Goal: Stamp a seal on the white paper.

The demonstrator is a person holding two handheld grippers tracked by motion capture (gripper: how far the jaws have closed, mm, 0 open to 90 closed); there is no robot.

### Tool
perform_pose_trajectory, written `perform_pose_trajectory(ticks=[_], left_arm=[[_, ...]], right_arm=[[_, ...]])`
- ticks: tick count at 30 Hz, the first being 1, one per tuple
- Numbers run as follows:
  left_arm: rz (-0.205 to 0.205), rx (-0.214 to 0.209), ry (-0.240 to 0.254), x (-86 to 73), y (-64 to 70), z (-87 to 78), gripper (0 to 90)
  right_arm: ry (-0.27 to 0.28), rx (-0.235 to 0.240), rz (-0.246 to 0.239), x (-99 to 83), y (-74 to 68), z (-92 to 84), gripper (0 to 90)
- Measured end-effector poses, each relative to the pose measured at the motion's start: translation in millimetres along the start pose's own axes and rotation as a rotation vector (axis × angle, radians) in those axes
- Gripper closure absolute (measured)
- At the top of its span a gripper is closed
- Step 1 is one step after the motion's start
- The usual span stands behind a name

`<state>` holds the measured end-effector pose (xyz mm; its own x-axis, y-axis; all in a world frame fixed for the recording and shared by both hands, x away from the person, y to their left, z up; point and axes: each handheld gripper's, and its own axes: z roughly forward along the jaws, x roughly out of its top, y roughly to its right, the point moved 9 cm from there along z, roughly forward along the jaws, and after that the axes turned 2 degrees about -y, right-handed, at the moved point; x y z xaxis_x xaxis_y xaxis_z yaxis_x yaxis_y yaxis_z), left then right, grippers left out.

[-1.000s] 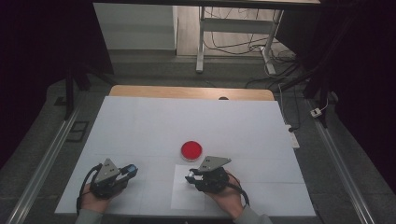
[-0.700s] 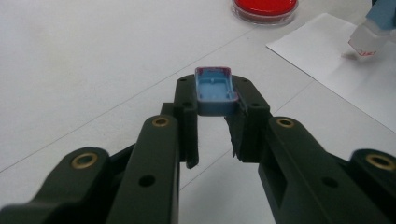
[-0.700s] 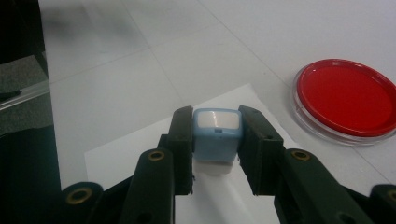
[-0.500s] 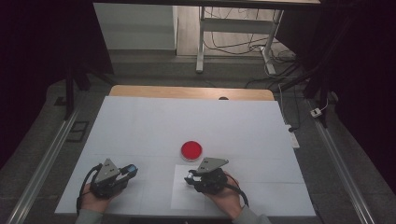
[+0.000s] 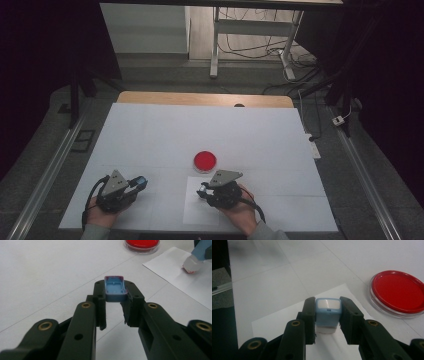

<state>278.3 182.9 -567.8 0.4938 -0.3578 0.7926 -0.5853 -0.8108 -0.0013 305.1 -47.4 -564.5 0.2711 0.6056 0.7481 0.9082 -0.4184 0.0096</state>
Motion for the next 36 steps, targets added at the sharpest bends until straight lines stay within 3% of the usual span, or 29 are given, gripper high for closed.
perform_pose_trajectory(ticks=[36], left_arm=[[-0.004, 0.001, 0.001, -0.3, -0.8, -0.3, 73.9]], right_arm=[[-0.032, -0.008, 0.007, -5.1, 1.5, 7.0, 67.0]])
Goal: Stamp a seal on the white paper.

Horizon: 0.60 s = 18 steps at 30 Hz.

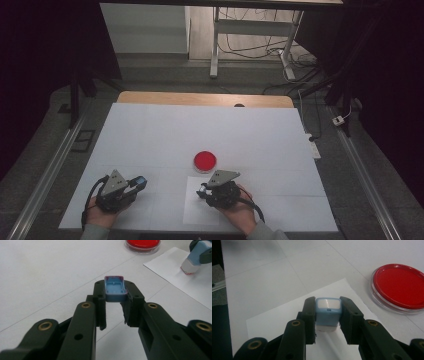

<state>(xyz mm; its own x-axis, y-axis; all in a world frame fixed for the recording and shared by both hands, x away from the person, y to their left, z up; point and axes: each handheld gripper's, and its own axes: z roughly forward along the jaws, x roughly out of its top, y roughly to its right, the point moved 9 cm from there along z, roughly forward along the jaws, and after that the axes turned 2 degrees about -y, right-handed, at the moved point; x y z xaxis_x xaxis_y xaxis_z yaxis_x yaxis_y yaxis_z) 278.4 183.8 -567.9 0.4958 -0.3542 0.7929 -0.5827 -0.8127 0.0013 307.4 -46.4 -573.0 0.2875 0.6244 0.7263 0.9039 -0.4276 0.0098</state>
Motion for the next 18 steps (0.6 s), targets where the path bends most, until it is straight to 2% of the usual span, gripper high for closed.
perform_pose_trajectory(ticks=[18], left_arm=[[0.002, 0.002, 0.001, 0.4, 0.8, -0.5, 73.9]], right_arm=[[0.004, -0.009, 0.006, -1.9, -0.7, 1.2, 67.2]])
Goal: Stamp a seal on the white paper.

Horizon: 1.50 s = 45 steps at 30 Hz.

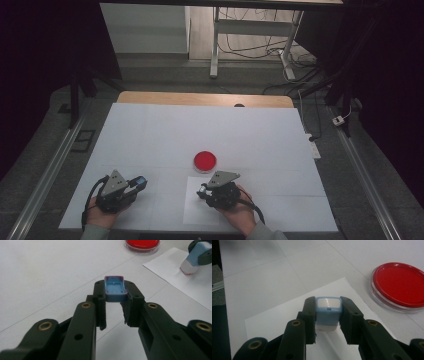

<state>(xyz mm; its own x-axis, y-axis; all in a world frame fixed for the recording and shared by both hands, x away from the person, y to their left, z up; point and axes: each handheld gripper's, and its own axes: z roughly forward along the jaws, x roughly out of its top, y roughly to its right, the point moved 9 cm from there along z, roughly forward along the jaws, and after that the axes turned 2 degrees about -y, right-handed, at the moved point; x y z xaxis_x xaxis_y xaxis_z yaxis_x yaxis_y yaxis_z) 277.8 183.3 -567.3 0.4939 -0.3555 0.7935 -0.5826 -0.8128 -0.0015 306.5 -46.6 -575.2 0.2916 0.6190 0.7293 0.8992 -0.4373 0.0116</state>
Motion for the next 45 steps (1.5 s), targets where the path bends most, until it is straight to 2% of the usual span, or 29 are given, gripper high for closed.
perform_pose_trajectory(ticks=[12, 28, 39, 41, 45], left_arm=[[0.0, 0.002, 0.003, 0.5, 0.2, -0.3, 73.9], [-0.001, 0.001, 0.001, 0.2, 0.2, 0.0, 73.9], [-0.002, 0.0, -0.001, 0.0, 0.4, 0.9, 73.9], [-0.002, 0.0, 0.0, 0.1, 0.3, 0.6, 73.9], [-0.001, 0.0, 0.0, 0.0, -0.1, 0.5, 73.9]], right_arm=[[-0.009, -0.007, -0.005, -0.9, -0.3, 0.4, 67.3], [0.004, 0.009, 0.005, -1.7, 0.7, 0.2, 67.1], [0.019, -0.004, -0.006, 2.4, 0.8, -4.3, 66.8], [0.042, -0.003, 0.01, 3.9, 2.0, -7.4, 66.8], [0.122, -0.006, 0.053, 14.2, 6.9, -20.8, 66.8]])
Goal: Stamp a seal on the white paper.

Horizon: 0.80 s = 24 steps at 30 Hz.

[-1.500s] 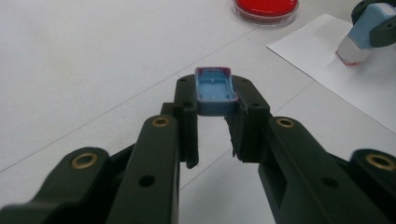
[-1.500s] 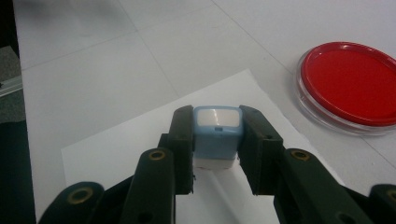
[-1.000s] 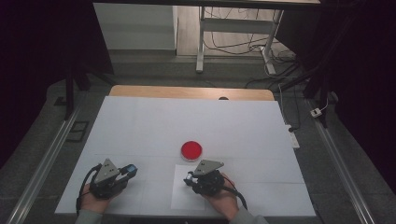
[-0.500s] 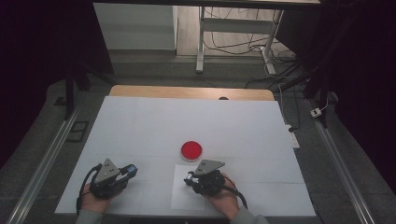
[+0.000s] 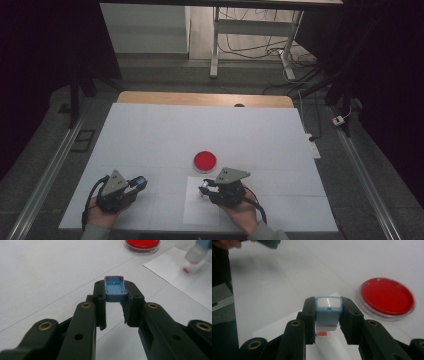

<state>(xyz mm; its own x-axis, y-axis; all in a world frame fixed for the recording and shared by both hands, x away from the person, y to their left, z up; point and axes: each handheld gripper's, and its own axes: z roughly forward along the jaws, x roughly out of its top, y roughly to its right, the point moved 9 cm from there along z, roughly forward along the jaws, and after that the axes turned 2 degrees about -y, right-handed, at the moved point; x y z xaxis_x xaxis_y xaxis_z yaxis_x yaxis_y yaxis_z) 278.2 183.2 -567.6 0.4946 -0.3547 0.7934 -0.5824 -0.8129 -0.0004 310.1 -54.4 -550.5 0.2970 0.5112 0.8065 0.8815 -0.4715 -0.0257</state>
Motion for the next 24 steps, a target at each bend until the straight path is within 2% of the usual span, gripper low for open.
perform_pose_trajectory(ticks=[2, 24], left_arm=[[0.0, -0.001, 0.0, 0.0, 0.2, 0.2, 73.9], [0.008, -0.009, -0.003, 0.7, 3.6, 2.1, 73.9]], right_arm=[[0.023, -0.006, 0.006, 3.3, 2.2, -4.1, 66.8], [0.083, -0.024, 0.071, 12.3, 22.9, -26.0, 66.8]])
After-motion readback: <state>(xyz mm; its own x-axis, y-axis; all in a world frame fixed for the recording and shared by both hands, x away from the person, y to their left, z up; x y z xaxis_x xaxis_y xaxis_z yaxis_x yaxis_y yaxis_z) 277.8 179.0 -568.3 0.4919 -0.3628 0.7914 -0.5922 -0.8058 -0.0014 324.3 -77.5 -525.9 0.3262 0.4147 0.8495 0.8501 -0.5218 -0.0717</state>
